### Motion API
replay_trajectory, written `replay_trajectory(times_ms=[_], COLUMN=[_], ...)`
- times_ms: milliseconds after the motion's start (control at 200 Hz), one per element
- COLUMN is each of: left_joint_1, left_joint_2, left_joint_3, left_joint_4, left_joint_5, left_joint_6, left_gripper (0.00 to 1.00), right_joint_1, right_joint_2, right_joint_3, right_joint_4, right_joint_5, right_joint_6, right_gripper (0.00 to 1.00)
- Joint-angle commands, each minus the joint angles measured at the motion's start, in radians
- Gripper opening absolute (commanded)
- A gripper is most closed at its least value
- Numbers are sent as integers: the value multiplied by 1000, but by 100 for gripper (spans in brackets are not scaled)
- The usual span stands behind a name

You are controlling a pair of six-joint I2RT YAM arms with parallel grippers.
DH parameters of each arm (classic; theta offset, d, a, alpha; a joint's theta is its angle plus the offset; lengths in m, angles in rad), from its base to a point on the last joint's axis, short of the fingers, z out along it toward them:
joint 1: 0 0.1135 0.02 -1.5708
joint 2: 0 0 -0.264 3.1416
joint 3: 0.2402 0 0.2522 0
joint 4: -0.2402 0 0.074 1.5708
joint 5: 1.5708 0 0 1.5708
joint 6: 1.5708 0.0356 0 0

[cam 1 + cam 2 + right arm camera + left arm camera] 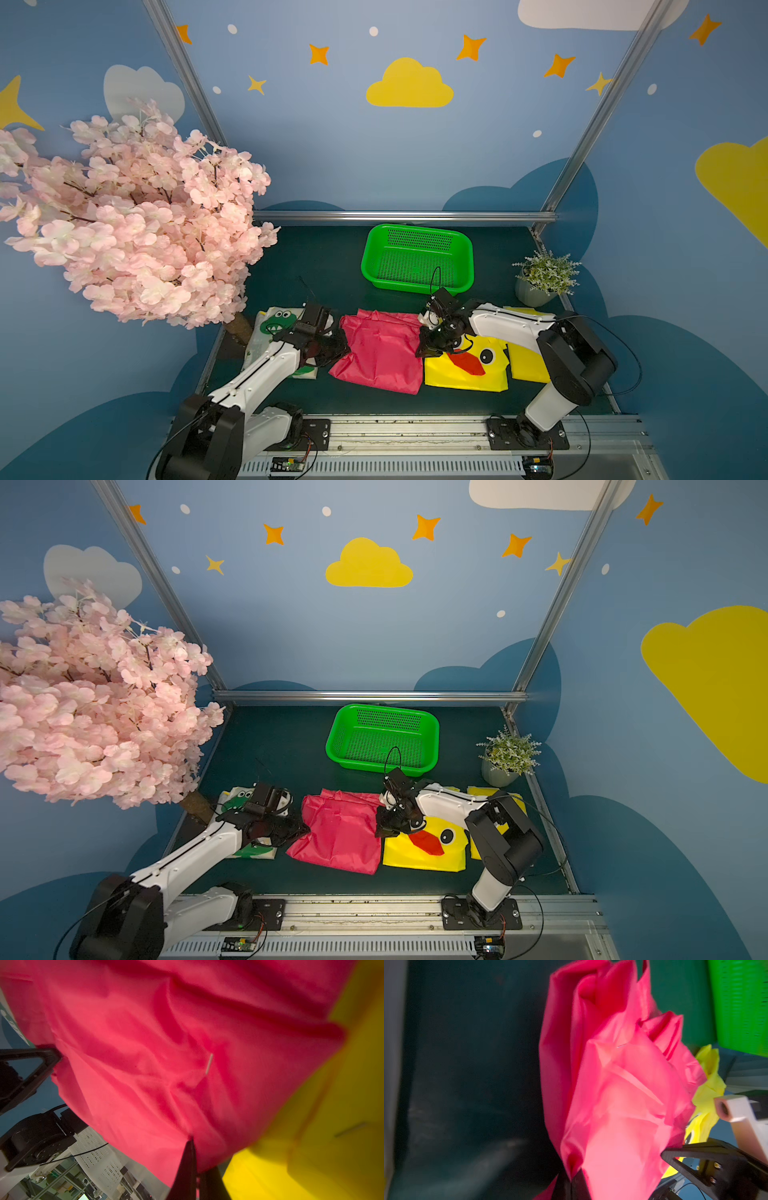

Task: Put the folded raincoat in the basket
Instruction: Pick up the raincoat from the center of the board, then place the raincoat in the basket.

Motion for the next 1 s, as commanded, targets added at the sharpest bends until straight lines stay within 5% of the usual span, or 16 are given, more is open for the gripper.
replay_trajectory(times_ms=[0, 215, 536, 996], left_joint_1=[-1, -3, -15, -18], left_joint_2=[-106, -213, -94, 430], left_joint_3=[2, 43, 278, 780], left_joint_4=[-71, -87, -90, -3], left_joint_5=[-3, 11, 38, 100], left_joint_6=[-43, -108, -72, 19], left_gripper=[2, 2, 2, 2], right_joint_1=[23, 36, -39, -325], right_joint_2=[-47, -148, -254, -135], right_joint_3=[44, 101, 247, 521], right_joint_4=[-49, -117, -201, -207], right_joint_5=[-26, -15, -16, 16], right_joint_6=[-2, 9, -7, -62], right_gripper=[0, 0, 0, 0])
